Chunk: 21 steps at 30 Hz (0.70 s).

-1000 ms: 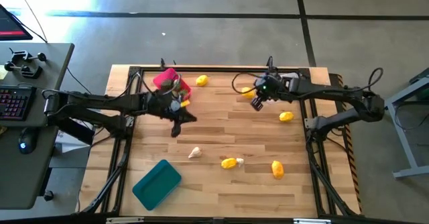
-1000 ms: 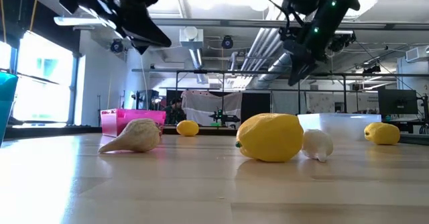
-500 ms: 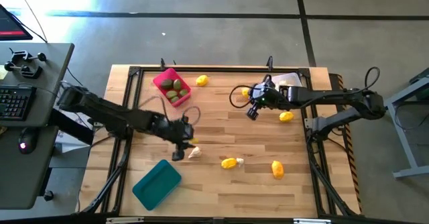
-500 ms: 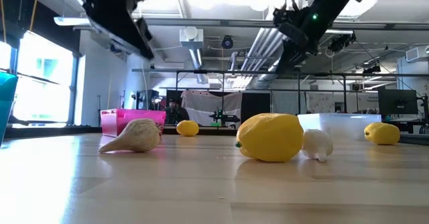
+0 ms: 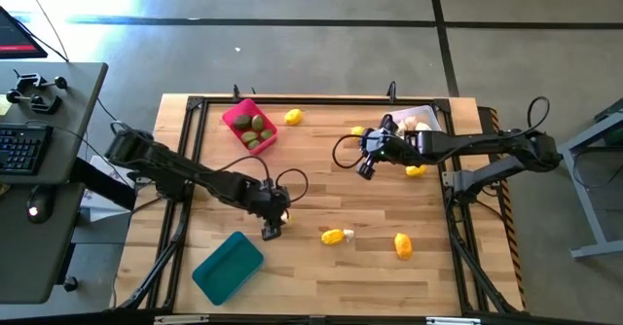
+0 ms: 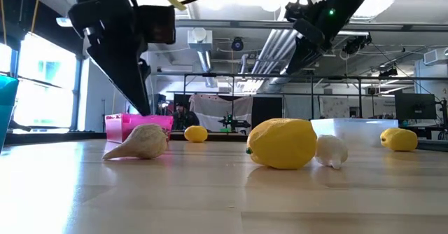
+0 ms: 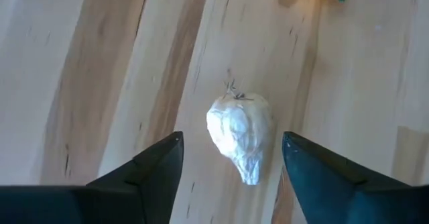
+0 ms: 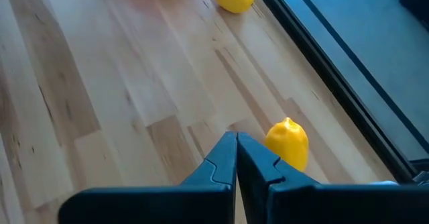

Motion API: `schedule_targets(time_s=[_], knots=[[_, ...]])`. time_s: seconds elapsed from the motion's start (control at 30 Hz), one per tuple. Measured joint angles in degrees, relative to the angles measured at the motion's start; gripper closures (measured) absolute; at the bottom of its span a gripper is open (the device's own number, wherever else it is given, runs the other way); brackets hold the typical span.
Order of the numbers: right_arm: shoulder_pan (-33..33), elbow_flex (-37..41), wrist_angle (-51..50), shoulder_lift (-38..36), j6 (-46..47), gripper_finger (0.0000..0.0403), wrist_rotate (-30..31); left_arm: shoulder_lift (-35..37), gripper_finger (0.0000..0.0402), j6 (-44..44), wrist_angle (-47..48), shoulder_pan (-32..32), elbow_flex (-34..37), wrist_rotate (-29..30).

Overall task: Sort produce into baskets
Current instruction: Put the white garlic in the transparent bin

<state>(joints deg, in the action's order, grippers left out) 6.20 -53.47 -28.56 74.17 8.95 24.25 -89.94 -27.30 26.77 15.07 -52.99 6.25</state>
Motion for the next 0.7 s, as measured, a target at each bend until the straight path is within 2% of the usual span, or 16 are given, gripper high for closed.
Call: schedule_targets(time_s=[0.23, 0.53, 0.7], knots=[[0.2, 0.0, 0.1, 0.0, -1.9, 0.0402, 0.0, -3.5, 0.0158, -0.7, -4.0, -0.9, 0.0, -2.2], [0.2, 0.0, 0.1, 0.0, -3.0, 0.0402, 0.2, -8.7, 0.0159, 1.0, -4.8, -3.5, 0.0, -4.8], [0.2, 0.0, 0.2, 0.0, -3.0, 0.0402, 1.0, -8.7, 0.019, 2.9, -4.8, -4.6, 0.0, -4.8]])
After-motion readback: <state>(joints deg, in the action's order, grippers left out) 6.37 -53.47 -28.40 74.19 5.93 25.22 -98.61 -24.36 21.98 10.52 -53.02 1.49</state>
